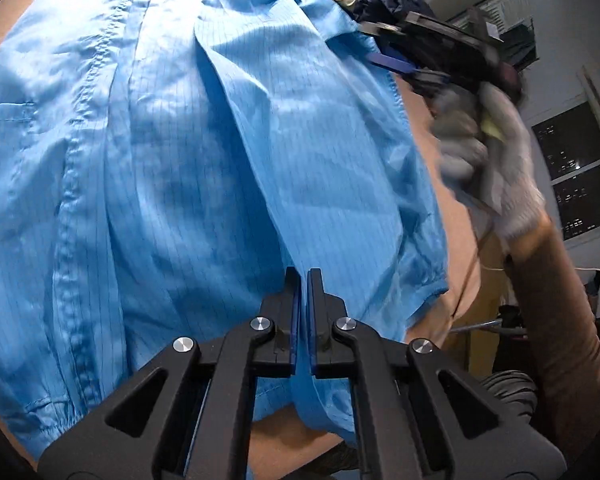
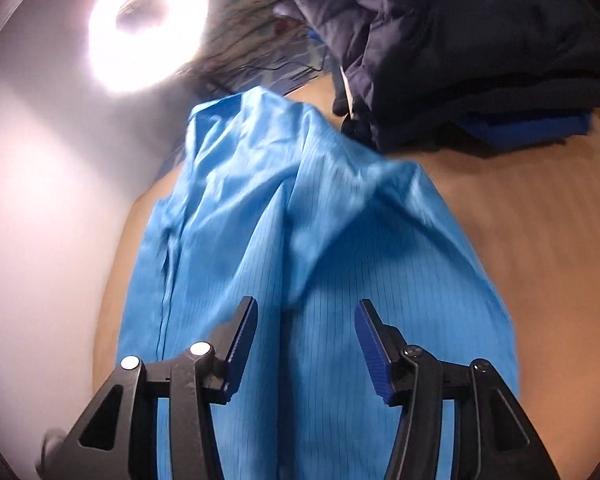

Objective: Fold large clothes

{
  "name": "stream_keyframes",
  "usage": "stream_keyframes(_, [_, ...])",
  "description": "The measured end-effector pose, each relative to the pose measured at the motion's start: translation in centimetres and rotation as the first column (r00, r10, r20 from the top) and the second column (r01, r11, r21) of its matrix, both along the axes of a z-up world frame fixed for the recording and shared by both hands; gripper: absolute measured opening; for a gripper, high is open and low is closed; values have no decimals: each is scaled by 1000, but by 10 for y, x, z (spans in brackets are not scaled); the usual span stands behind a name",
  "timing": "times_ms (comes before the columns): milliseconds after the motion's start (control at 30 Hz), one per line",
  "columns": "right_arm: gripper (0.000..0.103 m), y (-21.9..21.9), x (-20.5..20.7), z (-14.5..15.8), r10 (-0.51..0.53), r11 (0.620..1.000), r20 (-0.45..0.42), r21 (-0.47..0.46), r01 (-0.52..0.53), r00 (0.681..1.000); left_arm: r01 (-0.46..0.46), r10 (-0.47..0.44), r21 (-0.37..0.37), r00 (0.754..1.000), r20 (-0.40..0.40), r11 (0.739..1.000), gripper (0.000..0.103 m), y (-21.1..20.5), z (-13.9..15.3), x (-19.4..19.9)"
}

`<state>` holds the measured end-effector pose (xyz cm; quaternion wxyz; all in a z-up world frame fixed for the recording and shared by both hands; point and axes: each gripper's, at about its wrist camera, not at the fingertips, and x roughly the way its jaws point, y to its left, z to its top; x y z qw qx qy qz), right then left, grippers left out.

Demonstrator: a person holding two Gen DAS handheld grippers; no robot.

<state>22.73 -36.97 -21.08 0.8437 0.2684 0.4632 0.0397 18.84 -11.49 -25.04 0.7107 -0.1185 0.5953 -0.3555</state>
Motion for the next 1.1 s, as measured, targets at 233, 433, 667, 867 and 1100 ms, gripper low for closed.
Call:
stream_keyframes(233, [1, 1, 55, -22, 6, 997, -64, -74, -11, 998, 5, -5, -6, 1000, 6, 1000, 0, 6, -1, 8])
stream_keyframes(433, [0, -9, 71, 30, 31, 955, -1, -294, -30, 1000, 55, -54, 33, 998, -22, 998, 0, 9, -12, -4])
stream_keyframes(667, [12, -36, 75, 39, -52, 951, 4, -305, 51, 999, 121, -120, 32, 992, -38, 992, 0, 1, -14, -22])
stream_keyframes(867, [36, -19, 6, 39, 47, 970, -20, -236, -50, 999, 57, -57, -10, 997, -47, 998, 0, 7, 1, -13])
stream_keyframes(1100, [44, -4, -95, 1, 125, 992, -88, -16, -126, 988, 49, -48, 19, 997, -58, 999, 0, -1, -8, -15])
